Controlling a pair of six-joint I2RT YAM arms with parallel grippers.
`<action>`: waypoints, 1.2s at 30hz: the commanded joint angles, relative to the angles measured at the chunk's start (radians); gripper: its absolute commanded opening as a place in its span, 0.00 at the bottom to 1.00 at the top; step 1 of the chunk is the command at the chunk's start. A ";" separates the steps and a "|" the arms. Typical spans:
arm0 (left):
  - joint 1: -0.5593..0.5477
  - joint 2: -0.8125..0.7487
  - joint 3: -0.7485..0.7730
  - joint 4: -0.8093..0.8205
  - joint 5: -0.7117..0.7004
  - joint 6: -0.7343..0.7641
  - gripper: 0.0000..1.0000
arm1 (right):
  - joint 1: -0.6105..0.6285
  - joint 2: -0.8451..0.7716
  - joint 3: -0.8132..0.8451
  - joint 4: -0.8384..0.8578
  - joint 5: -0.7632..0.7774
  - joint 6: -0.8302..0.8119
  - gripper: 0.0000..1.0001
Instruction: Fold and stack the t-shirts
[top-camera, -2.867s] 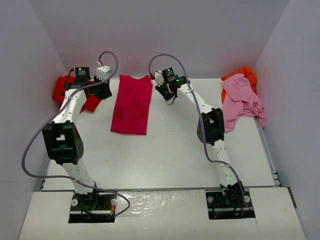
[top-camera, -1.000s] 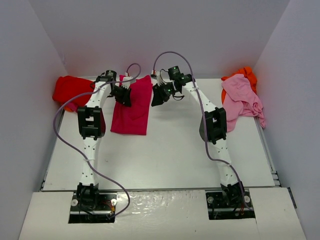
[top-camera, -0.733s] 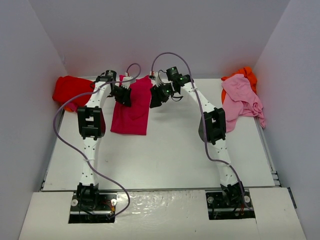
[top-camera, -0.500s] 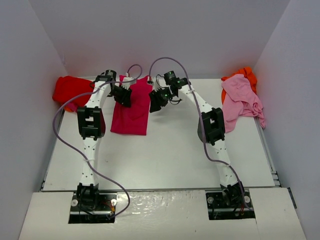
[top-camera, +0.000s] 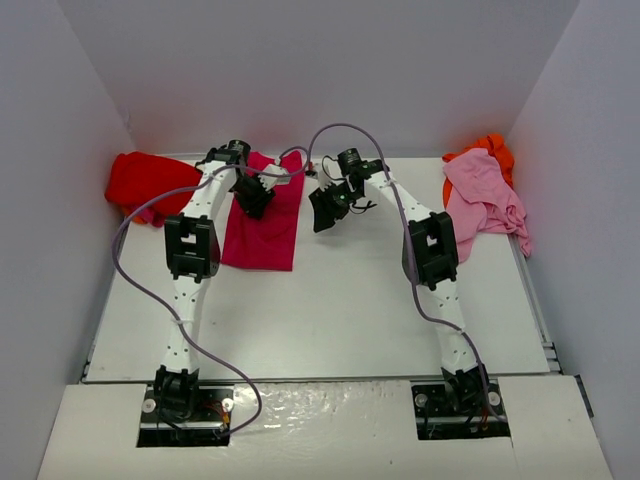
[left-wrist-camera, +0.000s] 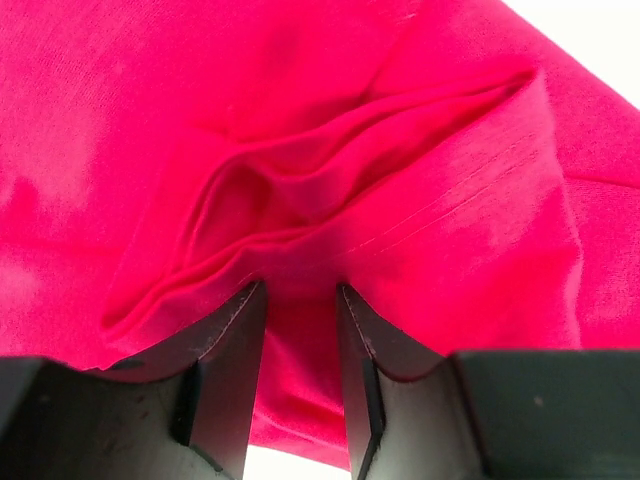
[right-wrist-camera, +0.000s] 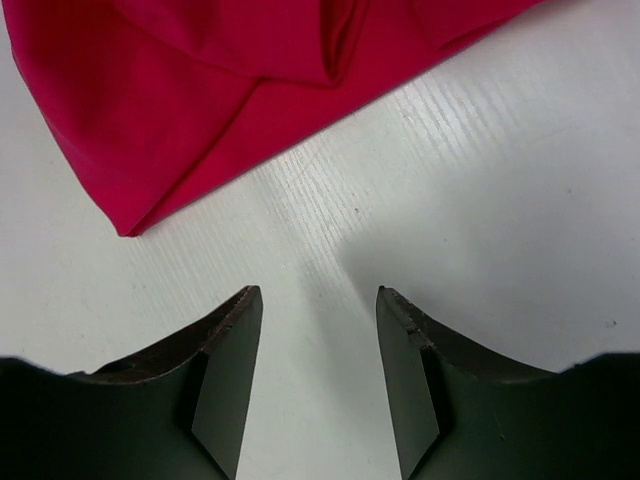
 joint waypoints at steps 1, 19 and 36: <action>-0.007 -0.084 0.113 -0.060 -0.033 0.106 0.31 | -0.005 -0.107 0.002 0.000 0.006 -0.026 0.46; 0.001 -0.024 0.205 -0.034 -0.114 0.173 0.73 | -0.011 -0.070 -0.011 -0.012 0.011 -0.043 0.46; 0.005 0.099 0.248 -0.097 -0.096 0.253 0.47 | -0.011 -0.016 0.025 -0.024 0.021 -0.042 0.46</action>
